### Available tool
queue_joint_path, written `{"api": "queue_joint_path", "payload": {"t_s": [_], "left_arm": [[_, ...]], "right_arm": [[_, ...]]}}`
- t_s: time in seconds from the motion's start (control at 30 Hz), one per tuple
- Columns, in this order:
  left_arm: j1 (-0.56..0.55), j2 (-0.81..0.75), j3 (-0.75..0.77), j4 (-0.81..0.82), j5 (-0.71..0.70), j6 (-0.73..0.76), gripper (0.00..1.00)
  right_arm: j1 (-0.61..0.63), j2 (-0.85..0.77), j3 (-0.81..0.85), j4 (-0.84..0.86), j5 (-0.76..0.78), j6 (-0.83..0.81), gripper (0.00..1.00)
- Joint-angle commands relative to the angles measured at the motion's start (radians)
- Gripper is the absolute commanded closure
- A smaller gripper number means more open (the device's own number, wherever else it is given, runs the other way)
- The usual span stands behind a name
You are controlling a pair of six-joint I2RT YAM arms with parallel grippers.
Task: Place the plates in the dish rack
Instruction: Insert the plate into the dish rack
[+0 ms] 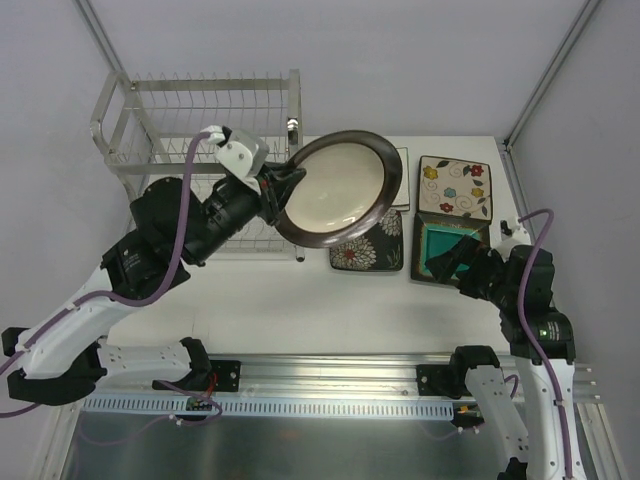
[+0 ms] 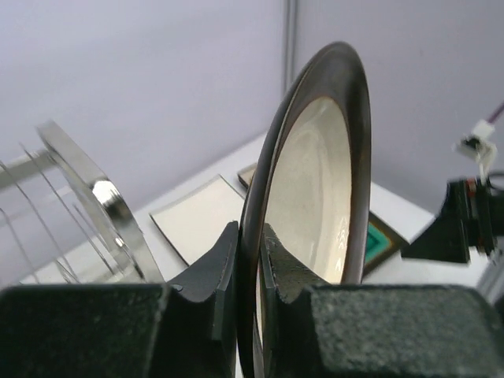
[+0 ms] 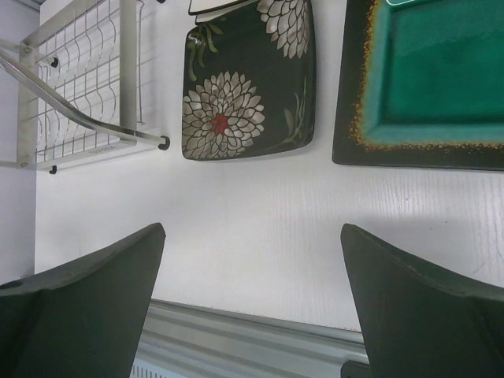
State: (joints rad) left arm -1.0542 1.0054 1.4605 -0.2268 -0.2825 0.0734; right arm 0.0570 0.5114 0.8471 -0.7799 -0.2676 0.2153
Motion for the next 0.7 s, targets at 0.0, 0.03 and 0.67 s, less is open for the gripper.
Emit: {"api": "queue_joint_path", "payload": {"t_s": [0.0, 0.03, 0.67], "left_arm": [[-0.001, 0.051, 0.202, 0.179, -0.116, 0.138, 1.00], [0.000, 0.068, 0.231, 0.181, -0.144, 0.163, 1.00], [0.497, 0.298, 0.699, 0.181, -0.153, 0.361, 1.00]], "right_arm": [[0.003, -0.019, 0.000, -0.015, 0.028, -0.017, 0.00], [0.004, -0.019, 0.000, -0.016, 0.027, -0.020, 0.01], [0.004, 0.013, -0.008, -0.013, -0.091, -0.053, 0.00]]}}
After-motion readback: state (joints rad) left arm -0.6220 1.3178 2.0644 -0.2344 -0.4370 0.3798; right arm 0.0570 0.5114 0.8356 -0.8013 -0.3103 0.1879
